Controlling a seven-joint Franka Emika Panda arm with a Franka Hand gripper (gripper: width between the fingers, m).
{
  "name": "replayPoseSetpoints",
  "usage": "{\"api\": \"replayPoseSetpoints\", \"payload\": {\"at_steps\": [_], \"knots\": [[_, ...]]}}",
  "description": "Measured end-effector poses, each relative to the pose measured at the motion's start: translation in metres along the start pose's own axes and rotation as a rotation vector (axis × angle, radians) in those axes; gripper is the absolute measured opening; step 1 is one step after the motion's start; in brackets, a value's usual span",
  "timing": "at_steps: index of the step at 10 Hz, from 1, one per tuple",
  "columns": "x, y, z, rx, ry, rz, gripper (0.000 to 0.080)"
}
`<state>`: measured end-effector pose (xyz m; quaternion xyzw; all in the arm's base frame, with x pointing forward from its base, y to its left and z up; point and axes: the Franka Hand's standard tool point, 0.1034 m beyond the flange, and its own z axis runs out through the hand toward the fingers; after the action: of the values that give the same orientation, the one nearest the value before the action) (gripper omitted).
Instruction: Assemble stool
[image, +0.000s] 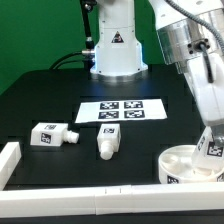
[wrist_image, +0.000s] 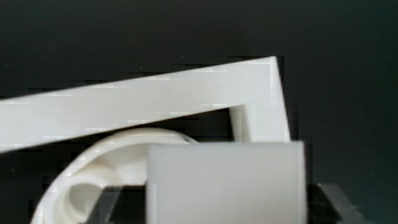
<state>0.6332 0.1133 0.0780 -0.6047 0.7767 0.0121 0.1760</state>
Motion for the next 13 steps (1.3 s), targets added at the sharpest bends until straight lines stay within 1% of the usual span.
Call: {"api": "replayPoseSetpoints", "payload": {"at_steps": [1, 2, 3, 4, 5, 6, 7, 8, 9, 10, 11, 12, 13], "knots": [[0.004, -0.005, -0.001, 0.039, -0.008, 0.123, 0.0334], [0.011, -0.012, -0.003, 0.116, -0.023, 0.313, 0.0334], [0.013, -0.013, -0.003, 0.161, -0.037, 0.436, 0.0334], [0.014, -0.013, -0.003, 0.198, -0.045, 0.512, 0.0334], [0.015, -0.015, -0.004, 0.208, -0.057, 0.588, 0.0335], [0.021, -0.016, -0.005, 0.223, -0.057, 0.625, 0.0335], [0.023, -0.016, -0.006, 0.230, -0.055, 0.627, 0.0335], [0.024, -0.016, -0.005, 0.230, -0.047, 0.579, 0.0426], [0.028, -0.014, -0.004, 0.228, -0.038, 0.542, 0.0426], [0.031, -0.014, -0.003, 0.227, -0.032, 0.523, 0.0580], [0.027, -0.020, -0.011, 0.238, -0.030, 0.393, 0.0580], [0.016, -0.028, -0.024, 0.252, -0.033, 0.239, 0.0637], [0.005, -0.030, -0.031, 0.249, -0.036, 0.091, 0.0637]]}}
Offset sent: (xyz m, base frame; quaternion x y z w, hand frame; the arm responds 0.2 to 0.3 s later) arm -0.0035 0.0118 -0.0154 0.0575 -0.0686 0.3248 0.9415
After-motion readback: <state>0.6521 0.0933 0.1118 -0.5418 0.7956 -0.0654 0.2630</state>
